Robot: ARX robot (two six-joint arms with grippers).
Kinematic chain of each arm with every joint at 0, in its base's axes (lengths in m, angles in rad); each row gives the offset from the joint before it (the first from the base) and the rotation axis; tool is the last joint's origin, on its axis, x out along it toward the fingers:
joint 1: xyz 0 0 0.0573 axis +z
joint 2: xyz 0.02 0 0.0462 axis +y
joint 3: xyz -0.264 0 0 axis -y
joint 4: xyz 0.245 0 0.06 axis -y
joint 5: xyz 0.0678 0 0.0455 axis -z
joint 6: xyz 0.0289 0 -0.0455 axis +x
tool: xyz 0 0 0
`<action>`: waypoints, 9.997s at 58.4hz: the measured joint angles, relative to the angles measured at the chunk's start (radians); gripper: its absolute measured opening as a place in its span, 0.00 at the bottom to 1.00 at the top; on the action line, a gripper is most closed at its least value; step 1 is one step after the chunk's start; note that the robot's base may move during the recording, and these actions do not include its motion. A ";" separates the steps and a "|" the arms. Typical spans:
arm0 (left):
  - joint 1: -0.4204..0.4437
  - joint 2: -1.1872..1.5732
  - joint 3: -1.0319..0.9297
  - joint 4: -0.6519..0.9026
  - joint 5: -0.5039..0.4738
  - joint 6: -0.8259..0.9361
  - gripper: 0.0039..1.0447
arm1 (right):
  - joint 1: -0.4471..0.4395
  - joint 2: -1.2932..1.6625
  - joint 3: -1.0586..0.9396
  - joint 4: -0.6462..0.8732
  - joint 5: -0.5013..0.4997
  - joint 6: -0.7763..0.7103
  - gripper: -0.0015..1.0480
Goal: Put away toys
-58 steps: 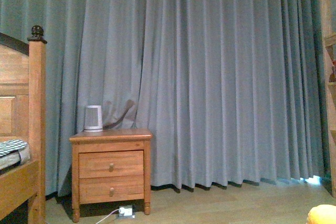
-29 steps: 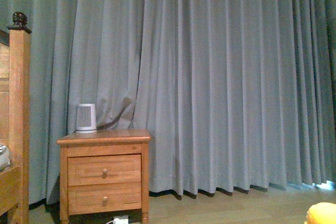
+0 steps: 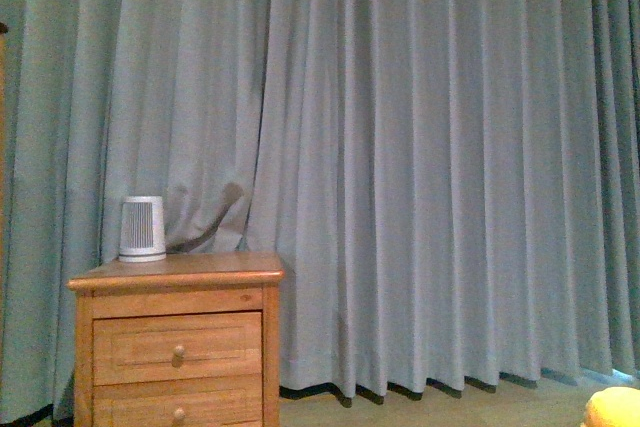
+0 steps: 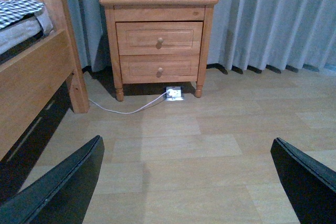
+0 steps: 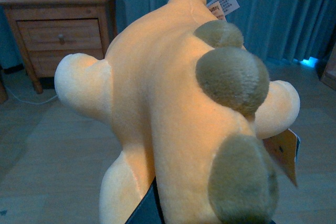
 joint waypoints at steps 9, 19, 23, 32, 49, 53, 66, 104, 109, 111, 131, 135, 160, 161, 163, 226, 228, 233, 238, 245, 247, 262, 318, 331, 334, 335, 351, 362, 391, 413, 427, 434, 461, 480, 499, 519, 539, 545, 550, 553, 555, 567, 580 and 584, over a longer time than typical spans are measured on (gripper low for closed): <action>0.000 0.000 0.000 0.000 0.000 0.000 0.94 | 0.000 0.000 0.000 0.000 0.000 0.000 0.07; 0.000 0.000 0.000 0.000 0.000 0.000 0.94 | 0.000 0.000 0.000 0.000 0.000 0.000 0.07; 0.000 0.000 0.000 0.000 0.000 0.000 0.94 | 0.000 0.000 0.000 0.000 0.000 0.000 0.07; 0.000 0.000 0.000 0.000 0.000 0.000 0.94 | 0.000 0.000 0.000 0.000 0.001 0.000 0.07; 0.000 -0.001 0.000 0.000 0.000 0.000 0.94 | 0.000 0.000 0.000 0.000 0.003 0.000 0.07; 0.000 0.000 0.000 0.000 0.000 0.000 0.94 | 0.000 0.000 0.000 0.000 0.002 0.000 0.07; 0.000 0.000 0.000 0.000 0.000 0.000 0.94 | 0.000 0.000 0.000 0.000 0.003 0.000 0.07; 0.003 0.000 0.000 0.000 -0.003 0.000 0.94 | 0.000 0.000 0.000 0.000 0.002 0.000 0.07; 0.002 0.000 0.000 0.000 0.000 0.000 0.94 | 0.000 0.000 0.000 0.000 0.007 0.000 0.07; 0.002 0.000 0.000 0.000 0.000 0.000 0.94 | 0.000 0.000 0.000 0.000 0.007 0.000 0.07; 0.003 0.000 0.000 0.000 -0.001 0.000 0.94 | 0.001 0.000 0.000 0.000 0.004 0.000 0.07; 0.002 0.000 0.000 0.000 0.000 0.000 0.94 | 0.000 0.000 0.000 0.000 0.005 0.000 0.07; 0.002 0.000 0.000 0.000 0.000 0.000 0.94 | 0.001 0.001 0.000 0.000 0.003 0.000 0.07; 0.003 0.000 0.000 0.000 0.000 0.000 0.94 | 0.001 0.001 0.000 0.000 0.003 0.000 0.07; 0.002 0.000 0.000 0.000 -0.001 0.000 0.94 | 0.000 0.000 0.000 0.000 0.003 0.000 0.07; 0.002 0.000 0.000 0.000 0.000 0.000 0.94 | 0.001 0.000 0.000 0.000 0.000 0.000 0.07; 0.002 0.000 0.000 0.000 0.000 0.000 0.94 | 0.001 0.000 0.000 0.000 0.000 0.000 0.07; 0.002 0.000 0.000 0.000 0.000 0.000 0.94 | 0.001 0.000 0.000 0.000 0.000 0.000 0.07; 0.002 0.000 0.000 0.000 0.000 0.000 0.94 | 0.001 0.000 0.000 0.000 0.000 0.000 0.07; 0.002 0.000 0.000 0.000 0.000 0.000 0.94 | 0.001 0.000 0.000 0.000 0.000 0.000 0.07; 0.002 0.000 0.000 0.000 0.000 0.000 0.94 | 0.001 0.000 0.000 0.000 0.000 0.000 0.07; 0.002 0.000 0.000 0.000 0.000 0.000 0.94 | 0.001 0.000 0.000 0.000 0.000 0.000 0.07; 0.002 0.000 0.000 0.000 0.000 0.000 0.94 | 0.001 0.000 0.000 0.000 0.000 0.000 0.07; 0.002 0.000 0.000 0.000 0.000 0.000 0.94 | 0.001 0.000 0.000 0.000 0.000 0.000 0.07; 0.002 0.000 0.000 0.000 0.000 0.000 0.94 | 0.001 0.000 0.000 0.000 0.000 0.000 0.07; 0.002 0.000 0.000 0.000 0.000 0.000 0.94 | 0.001 0.000 0.000 0.000 0.000 0.000 0.07; 0.002 0.000 0.000 0.000 0.000 0.000 0.94 | 0.041 0.024 0.010 -0.049 0.128 0.040 0.07; 0.002 0.000 0.000 0.000 0.000 0.000 0.94 | 0.076 0.146 0.070 -0.020 0.350 0.060 0.07; 0.002 0.000 0.000 0.000 0.000 0.000 0.94 | 0.399 0.473 0.659 0.083 0.689 -0.136 0.07; 0.002 0.000 0.000 0.000 0.000 0.000 0.94 | 0.458 0.715 1.082 0.143 0.663 -0.326 0.07; 0.002 0.000 0.000 0.000 0.000 0.000 0.94 | 0.192 0.852 1.351 0.000 0.432 -0.217 0.07; 0.002 0.000 0.000 0.000 0.000 0.000 0.94 | 0.066 0.932 1.424 -0.025 0.325 -0.134 0.07; 0.002 0.000 0.000 0.000 0.000 0.000 0.94 | 0.040 1.321 1.709 -0.024 0.197 0.051 0.07; 0.002 0.000 0.000 0.000 0.000 0.000 0.94 | 0.100 1.554 1.912 -0.076 0.197 0.150 0.07; 0.002 0.000 0.000 0.000 0.000 0.000 0.94 | 0.187 1.691 1.988 -0.091 0.247 0.204 0.07; 0.002 0.000 0.000 0.000 0.000 0.000 0.94 | 0.246 1.700 1.979 -0.070 0.256 0.242 0.06; 0.002 0.000 0.000 0.000 0.000 0.000 0.94 | 0.239 1.690 1.953 -0.071 0.251 0.262 0.13; 0.002 0.000 0.000 0.000 0.000 0.000 0.94 | 0.235 1.680 1.938 -0.072 0.251 0.259 0.34; 0.002 0.000 0.000 0.000 0.000 0.000 0.94 | 0.233 1.678 1.936 -0.072 0.255 0.252 0.48; 0.002 0.000 0.000 0.000 0.000 0.000 0.94 | 0.232 1.678 1.936 -0.073 0.259 0.246 0.54; 0.002 0.000 0.000 0.000 0.000 0.000 0.94 | 0.232 1.678 1.937 -0.073 0.262 0.241 0.59; 0.002 0.000 0.000 0.000 0.000 0.000 0.94 | 0.240 1.678 1.960 -0.076 0.271 0.206 0.86; 0.002 0.000 0.000 0.000 0.000 0.000 0.94 | 0.252 1.674 1.999 -0.016 0.338 0.112 0.94; 0.002 0.000 0.000 0.000 0.000 0.000 0.94 | 0.254 1.665 1.999 -0.009 0.359 0.080 0.94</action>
